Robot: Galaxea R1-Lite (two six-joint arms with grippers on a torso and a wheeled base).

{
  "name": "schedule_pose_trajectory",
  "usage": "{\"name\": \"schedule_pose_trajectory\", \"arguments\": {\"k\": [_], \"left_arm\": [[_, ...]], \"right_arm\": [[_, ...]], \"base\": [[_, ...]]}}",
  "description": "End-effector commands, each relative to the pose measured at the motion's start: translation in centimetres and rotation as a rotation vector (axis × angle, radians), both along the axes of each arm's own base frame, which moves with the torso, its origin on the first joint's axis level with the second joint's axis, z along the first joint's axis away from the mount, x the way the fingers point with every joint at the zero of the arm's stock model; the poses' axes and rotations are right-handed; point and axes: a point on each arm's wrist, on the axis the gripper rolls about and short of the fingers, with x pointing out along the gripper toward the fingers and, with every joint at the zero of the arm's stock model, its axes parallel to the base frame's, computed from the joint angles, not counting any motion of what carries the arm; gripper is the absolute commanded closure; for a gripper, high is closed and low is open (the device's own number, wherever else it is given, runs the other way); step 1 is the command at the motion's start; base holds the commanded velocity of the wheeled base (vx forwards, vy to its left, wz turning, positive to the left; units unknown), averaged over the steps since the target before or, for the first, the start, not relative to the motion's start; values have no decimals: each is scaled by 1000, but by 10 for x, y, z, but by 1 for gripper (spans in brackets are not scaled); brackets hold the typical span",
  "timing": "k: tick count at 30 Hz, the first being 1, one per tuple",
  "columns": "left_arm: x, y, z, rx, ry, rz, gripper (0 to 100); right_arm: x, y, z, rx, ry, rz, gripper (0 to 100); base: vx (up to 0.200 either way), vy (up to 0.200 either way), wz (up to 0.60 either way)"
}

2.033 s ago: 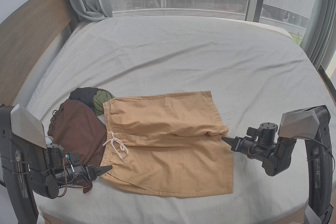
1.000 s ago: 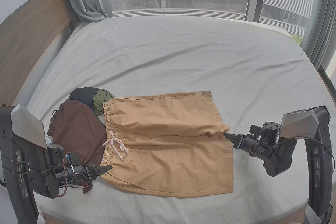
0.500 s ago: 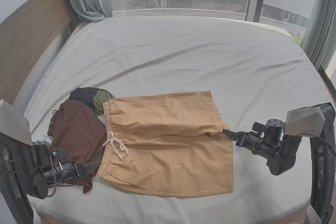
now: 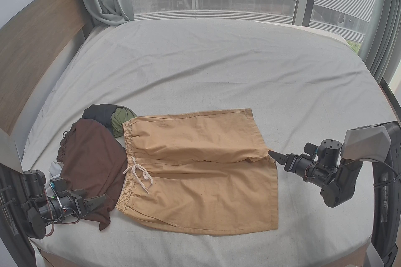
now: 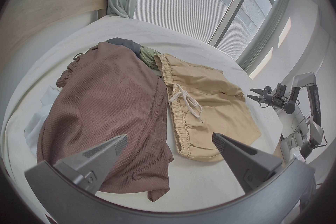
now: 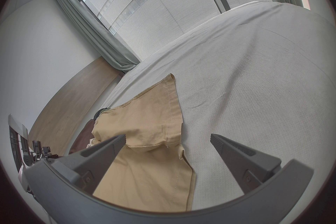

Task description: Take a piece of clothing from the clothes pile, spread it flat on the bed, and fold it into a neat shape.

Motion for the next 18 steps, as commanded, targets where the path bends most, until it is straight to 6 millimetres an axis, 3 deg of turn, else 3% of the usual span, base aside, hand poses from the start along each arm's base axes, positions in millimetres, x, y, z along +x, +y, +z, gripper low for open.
{"name": "schedule_pose_trajectory", "arguments": {"k": [1,18], "left_arm": [[-5,3,1,-7,5,11,0],[-5,0,6,-5,-13,0,0]], "right_arm": [[0,-1,3,1,-7,-3,0],[1,-3,6,5,-15,-10,0]], "base": [[0,0,0],[0,0,0]]}}
